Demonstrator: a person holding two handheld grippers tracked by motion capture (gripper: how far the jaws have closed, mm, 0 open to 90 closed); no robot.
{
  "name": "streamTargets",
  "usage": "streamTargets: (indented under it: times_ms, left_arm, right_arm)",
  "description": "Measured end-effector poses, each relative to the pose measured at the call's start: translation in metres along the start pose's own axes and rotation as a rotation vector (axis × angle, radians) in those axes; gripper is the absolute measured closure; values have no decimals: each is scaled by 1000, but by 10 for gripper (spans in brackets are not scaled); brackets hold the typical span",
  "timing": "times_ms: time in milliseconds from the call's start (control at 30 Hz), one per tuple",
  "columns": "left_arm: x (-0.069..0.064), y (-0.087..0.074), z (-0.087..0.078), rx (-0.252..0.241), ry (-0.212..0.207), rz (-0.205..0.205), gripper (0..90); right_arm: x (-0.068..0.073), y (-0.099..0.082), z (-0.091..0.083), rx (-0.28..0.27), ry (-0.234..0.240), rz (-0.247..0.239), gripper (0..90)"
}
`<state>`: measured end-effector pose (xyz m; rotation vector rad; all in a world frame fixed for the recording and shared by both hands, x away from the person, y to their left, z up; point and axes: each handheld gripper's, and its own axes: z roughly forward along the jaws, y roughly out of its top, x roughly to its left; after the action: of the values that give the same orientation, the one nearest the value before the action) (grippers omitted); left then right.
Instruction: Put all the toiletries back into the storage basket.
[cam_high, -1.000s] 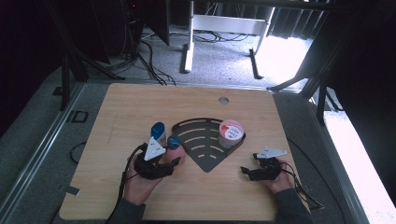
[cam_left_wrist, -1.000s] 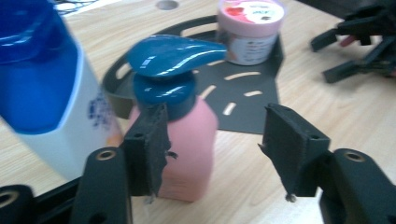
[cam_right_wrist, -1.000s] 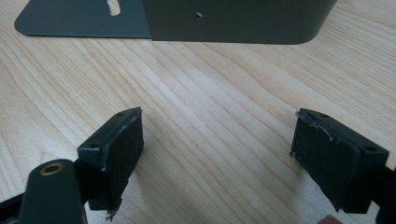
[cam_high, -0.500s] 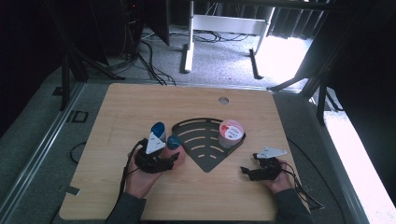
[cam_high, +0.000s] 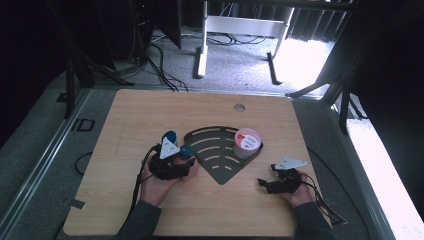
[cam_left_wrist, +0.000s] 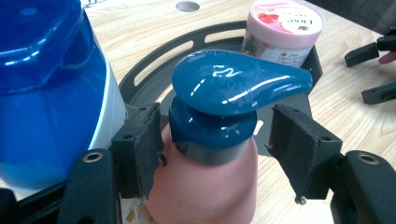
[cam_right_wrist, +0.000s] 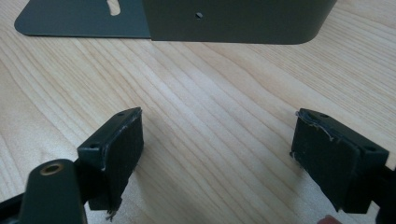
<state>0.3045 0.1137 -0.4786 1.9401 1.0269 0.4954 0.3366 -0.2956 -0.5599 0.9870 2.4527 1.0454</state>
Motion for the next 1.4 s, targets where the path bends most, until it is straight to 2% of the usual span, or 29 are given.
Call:
streamTargets:
  times_ms: [1133, 1233, 1267, 1400]
  left_arm:
    - [9, 5, 14, -31, -18, -45, 442]
    - [8, 6, 14, -32, -36, -38, 467]
    - [8, 6, 14, -36, -35, -40, 501]
    - [6, 7, 13, -30, -24, -27, 517]
  right_arm:
    - [0, 0, 0, -1, 1, -1, 166]
    - [0, 0, 0, -1, 2, -1, 166]
    - [0, 0, 0, 0, 2, -1, 166]
    - [0, 0, 0, 0, 2, -1, 166]
